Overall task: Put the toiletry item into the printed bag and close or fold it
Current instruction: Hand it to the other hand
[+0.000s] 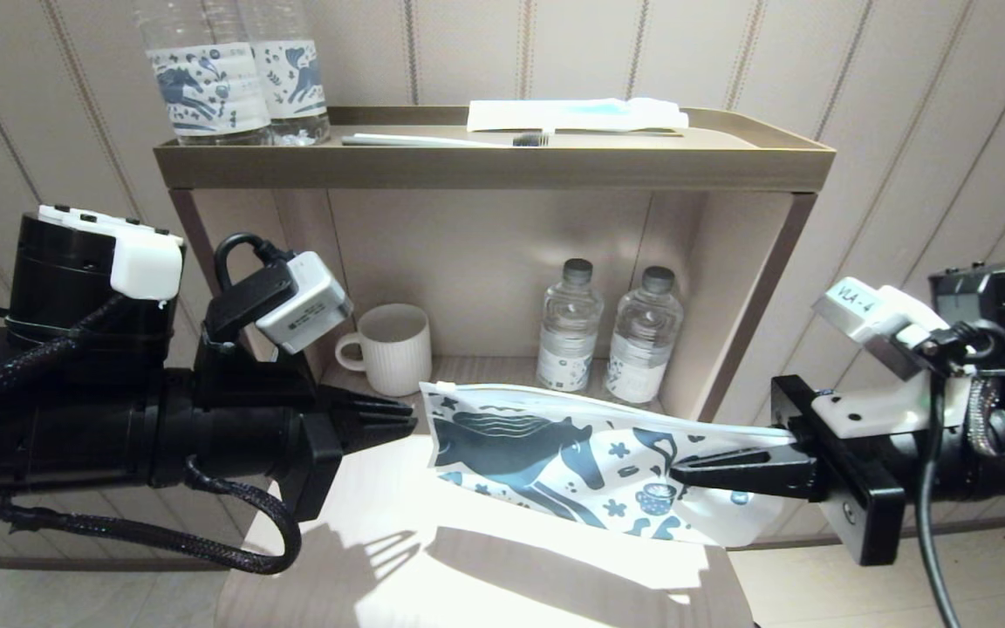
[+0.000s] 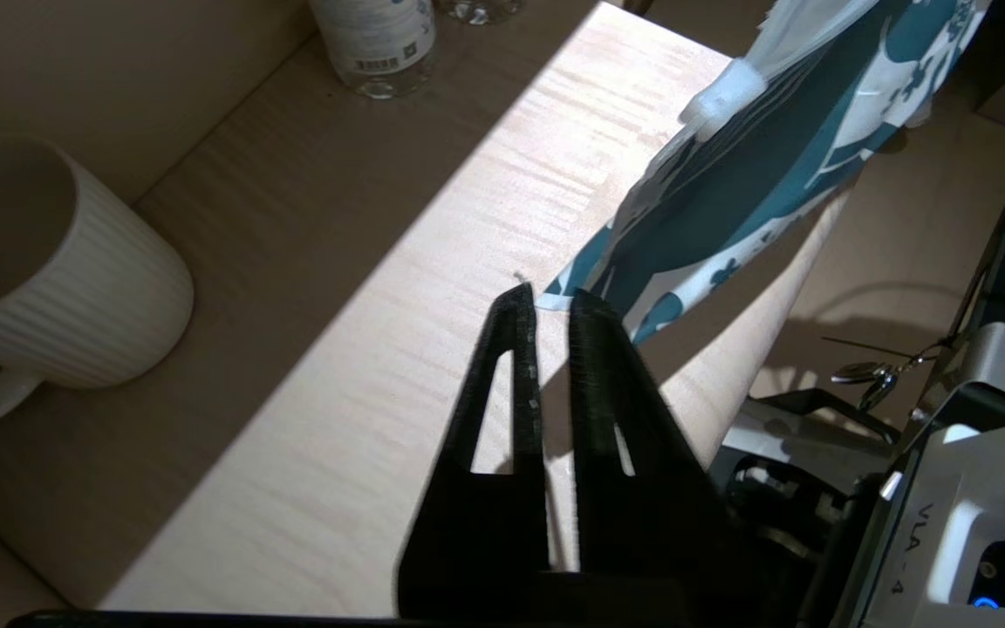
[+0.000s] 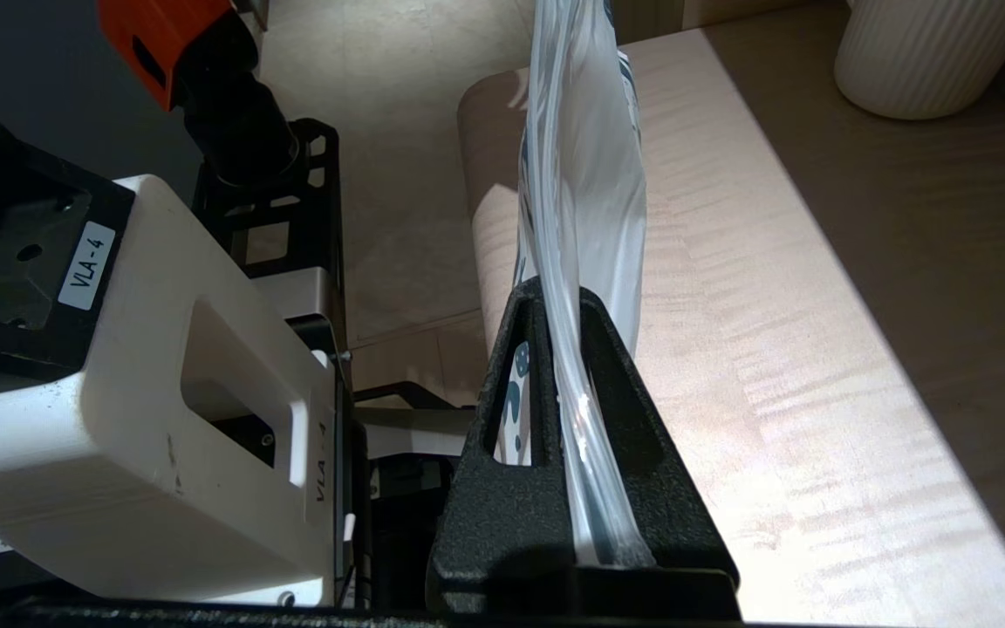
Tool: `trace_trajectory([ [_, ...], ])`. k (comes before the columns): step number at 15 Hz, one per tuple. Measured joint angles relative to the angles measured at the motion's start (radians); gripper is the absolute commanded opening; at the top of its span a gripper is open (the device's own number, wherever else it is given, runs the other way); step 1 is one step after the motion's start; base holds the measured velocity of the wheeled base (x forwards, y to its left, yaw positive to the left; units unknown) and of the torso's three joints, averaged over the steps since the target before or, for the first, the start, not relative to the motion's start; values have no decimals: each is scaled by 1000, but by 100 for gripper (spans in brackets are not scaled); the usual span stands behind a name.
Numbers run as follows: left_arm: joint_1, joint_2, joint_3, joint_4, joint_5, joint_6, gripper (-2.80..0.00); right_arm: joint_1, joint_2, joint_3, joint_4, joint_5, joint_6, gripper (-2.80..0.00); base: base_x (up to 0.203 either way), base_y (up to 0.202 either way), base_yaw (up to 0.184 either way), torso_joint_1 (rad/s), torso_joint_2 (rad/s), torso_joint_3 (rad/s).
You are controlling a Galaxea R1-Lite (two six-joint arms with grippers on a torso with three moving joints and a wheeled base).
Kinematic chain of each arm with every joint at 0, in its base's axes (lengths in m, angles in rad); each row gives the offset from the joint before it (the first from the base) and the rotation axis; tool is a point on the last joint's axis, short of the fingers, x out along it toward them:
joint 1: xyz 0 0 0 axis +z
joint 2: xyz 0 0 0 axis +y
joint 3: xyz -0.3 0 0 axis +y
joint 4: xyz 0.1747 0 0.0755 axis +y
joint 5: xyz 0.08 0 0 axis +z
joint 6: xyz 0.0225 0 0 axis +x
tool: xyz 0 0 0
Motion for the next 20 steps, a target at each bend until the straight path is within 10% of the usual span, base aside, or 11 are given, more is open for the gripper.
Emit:
trace_trajectory([
  [11,2,16,-9,81,-237,14,0,76,-1,14,0,10,4,-280,0,0,0,0,0,0],
  [20,-44,72,-35,-122,-214,-260,0,78,-30,13,6,14,15,-280,0,0,0,0,0,0],
])
